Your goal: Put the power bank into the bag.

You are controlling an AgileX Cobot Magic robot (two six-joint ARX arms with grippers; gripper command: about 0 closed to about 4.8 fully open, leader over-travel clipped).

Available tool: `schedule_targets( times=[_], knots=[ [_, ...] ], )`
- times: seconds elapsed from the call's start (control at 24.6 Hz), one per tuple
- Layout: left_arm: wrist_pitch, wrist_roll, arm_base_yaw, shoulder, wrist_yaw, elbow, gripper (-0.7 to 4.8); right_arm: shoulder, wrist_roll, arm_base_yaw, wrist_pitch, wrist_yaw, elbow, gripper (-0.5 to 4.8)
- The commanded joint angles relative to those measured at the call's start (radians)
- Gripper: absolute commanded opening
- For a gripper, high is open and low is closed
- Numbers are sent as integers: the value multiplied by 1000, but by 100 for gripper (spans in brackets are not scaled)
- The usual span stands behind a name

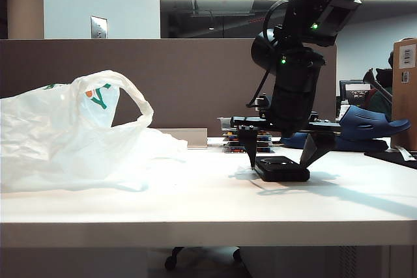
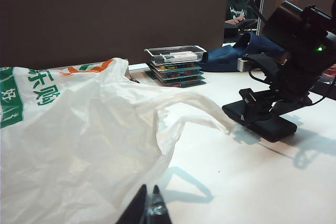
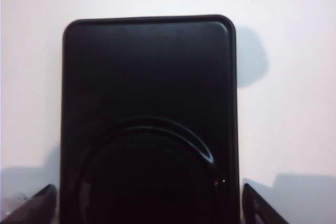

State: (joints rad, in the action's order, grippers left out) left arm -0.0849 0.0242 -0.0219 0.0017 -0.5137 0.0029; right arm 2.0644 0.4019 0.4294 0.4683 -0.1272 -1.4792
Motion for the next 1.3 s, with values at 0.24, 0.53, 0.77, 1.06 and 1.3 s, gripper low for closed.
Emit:
schedule_targets(
  times=[0.24, 0.53, 0.77, 1.06, 1.3],
  knots=[
    [-6, -6, -1, 0, -3, 6, -6, 14, 17, 2, 74, 36, 13, 335],
    [-8, -6, -1, 0, -3, 6, -6, 13, 17, 2, 74, 41, 13, 334],
    [-86, -6, -1, 0, -3, 6, -5, -15, 8, 1, 87, 40, 13, 264],
    [-141, -6, 0, 0, -4, 11, 63, -82, -18, 0, 89, 42, 13, 257],
    [-140, -6, -1, 1, -2, 79, 149, -126, -44, 0, 114, 54, 11, 257]
  ],
)
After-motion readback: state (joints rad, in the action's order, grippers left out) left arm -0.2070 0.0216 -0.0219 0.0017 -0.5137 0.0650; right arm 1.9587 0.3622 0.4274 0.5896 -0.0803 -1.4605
